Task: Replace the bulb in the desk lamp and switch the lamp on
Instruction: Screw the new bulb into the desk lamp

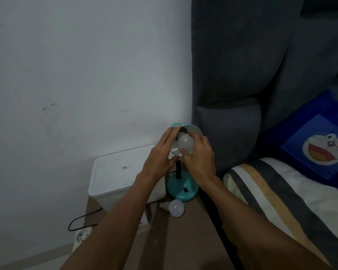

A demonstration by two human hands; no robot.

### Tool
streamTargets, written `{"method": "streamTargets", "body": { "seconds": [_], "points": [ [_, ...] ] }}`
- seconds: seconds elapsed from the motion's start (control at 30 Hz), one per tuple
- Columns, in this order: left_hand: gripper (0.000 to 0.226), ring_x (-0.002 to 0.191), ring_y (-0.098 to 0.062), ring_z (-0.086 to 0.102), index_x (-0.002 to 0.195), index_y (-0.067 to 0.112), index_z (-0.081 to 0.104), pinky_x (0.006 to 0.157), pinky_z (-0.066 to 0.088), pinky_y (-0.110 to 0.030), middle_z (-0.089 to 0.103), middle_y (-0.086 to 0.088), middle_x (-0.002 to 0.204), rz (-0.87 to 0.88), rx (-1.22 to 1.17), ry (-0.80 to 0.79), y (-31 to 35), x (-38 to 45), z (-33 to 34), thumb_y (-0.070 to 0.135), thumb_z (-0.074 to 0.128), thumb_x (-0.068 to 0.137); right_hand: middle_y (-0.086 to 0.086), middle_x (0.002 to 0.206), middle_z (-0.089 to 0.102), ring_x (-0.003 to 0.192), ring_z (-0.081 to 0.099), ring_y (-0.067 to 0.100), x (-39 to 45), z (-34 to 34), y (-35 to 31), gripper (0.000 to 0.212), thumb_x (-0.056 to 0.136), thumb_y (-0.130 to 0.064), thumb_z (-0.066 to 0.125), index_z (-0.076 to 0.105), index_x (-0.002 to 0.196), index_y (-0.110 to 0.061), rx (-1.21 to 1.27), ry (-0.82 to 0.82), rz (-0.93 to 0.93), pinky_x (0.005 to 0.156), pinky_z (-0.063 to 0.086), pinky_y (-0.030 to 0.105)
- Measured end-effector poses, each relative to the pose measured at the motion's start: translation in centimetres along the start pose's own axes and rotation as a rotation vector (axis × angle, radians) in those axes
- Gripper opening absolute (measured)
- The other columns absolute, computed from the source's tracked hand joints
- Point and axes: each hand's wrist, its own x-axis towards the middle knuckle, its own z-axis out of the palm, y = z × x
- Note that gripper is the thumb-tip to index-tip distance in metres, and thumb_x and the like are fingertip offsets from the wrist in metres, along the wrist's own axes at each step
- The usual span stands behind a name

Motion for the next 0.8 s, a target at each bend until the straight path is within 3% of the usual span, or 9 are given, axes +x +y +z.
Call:
{"method": "streamTargets", "body": {
  "seconds": [0.07, 0.13, 0.33, 0.53, 0.63, 0.7, 0.8],
  "points": [
    [0.100, 0.151, -0.010, 0.029, 0.163, 0.011, 0.025, 0.115, 0.020, -0.002, 0.031, -0.009, 0.168, 0.002, 0.008, -0.001, -0.1, -0.1, 0.1, -0.001, 0.081, 0.082, 0.012, 0.116, 0.067, 0.100, 0.068, 0.030, 0.3, 0.1, -0.3, 0.050, 0.091, -0.048, 0.063, 0.053, 0.129, -0.016, 0.033, 0.030, 0.127, 0.083, 0.058, 0.043],
    [0.100, 0.151, -0.012, 0.031, 0.163, 0.012, 0.025, 0.114, 0.020, 0.000, 0.031, -0.009, 0.168, 0.002, 0.018, -0.004, -0.1, -0.1, 0.2, 0.001, 0.082, 0.082, 0.011, 0.109, 0.071, 0.095, 0.070, 0.030, 0.5, 0.0, -0.7, 0.051, 0.092, -0.057, 0.058, 0.050, 0.125, -0.019, 0.073, 0.041, 0.202, 0.079, 0.059, 0.043],
    [0.098, 0.152, -0.021, 0.035, 0.164, 0.012, 0.023, 0.113, 0.023, -0.001, 0.030, -0.009, 0.168, 0.001, 0.006, -0.018, -0.1, 0.0, 0.3, 0.003, 0.080, 0.084, 0.009, 0.128, 0.048, 0.105, 0.060, 0.026, 0.0, 0.3, -1.4, 0.040, 0.098, -0.039, 0.059, 0.051, 0.131, -0.018, 0.112, 0.081, 0.132, 0.080, 0.046, 0.028],
    [0.094, 0.152, -0.023, 0.035, 0.163, 0.008, 0.025, 0.116, 0.024, -0.005, 0.030, -0.011, 0.168, 0.000, -0.018, -0.003, -0.1, -0.1, 0.1, 0.004, 0.079, 0.085, 0.008, 0.130, 0.046, 0.103, 0.057, 0.024, 0.0, 0.3, -1.3, 0.049, 0.087, -0.025, 0.072, 0.052, 0.132, -0.020, 0.082, 0.015, 0.089, 0.080, 0.044, 0.027],
    [0.097, 0.154, -0.024, 0.032, 0.162, 0.007, 0.026, 0.119, 0.021, -0.008, 0.030, -0.012, 0.168, -0.006, -0.017, -0.006, -0.2, 0.0, 0.0, 0.003, 0.081, 0.083, 0.015, 0.121, 0.063, 0.105, 0.064, 0.033, 0.3, 0.1, -1.1, 0.044, 0.089, -0.035, 0.069, 0.052, 0.125, -0.017, 0.099, 0.042, 0.154, 0.087, 0.054, 0.039],
    [0.097, 0.155, -0.025, 0.031, 0.162, 0.006, 0.026, 0.121, 0.021, -0.012, 0.030, -0.012, 0.168, 0.008, -0.013, -0.014, -0.1, 0.0, 0.1, 0.005, 0.081, 0.083, 0.016, 0.111, 0.069, 0.099, 0.067, 0.035, 0.3, -0.1, -1.2, 0.041, 0.092, -0.048, 0.060, 0.052, 0.119, -0.018, 0.097, 0.060, 0.207, 0.083, 0.056, 0.044],
    [0.095, 0.155, -0.024, 0.031, 0.162, 0.006, 0.026, 0.122, 0.023, -0.015, 0.031, -0.012, 0.168, 0.011, -0.021, -0.003, -0.1, 0.0, 0.3, 0.006, 0.080, 0.084, 0.012, 0.118, 0.059, 0.102, 0.063, 0.031, 0.2, 0.0, -1.6, 0.040, 0.095, -0.048, 0.058, 0.053, 0.120, -0.017, 0.078, 0.089, 0.175, 0.080, 0.050, 0.034]
  ]
}}
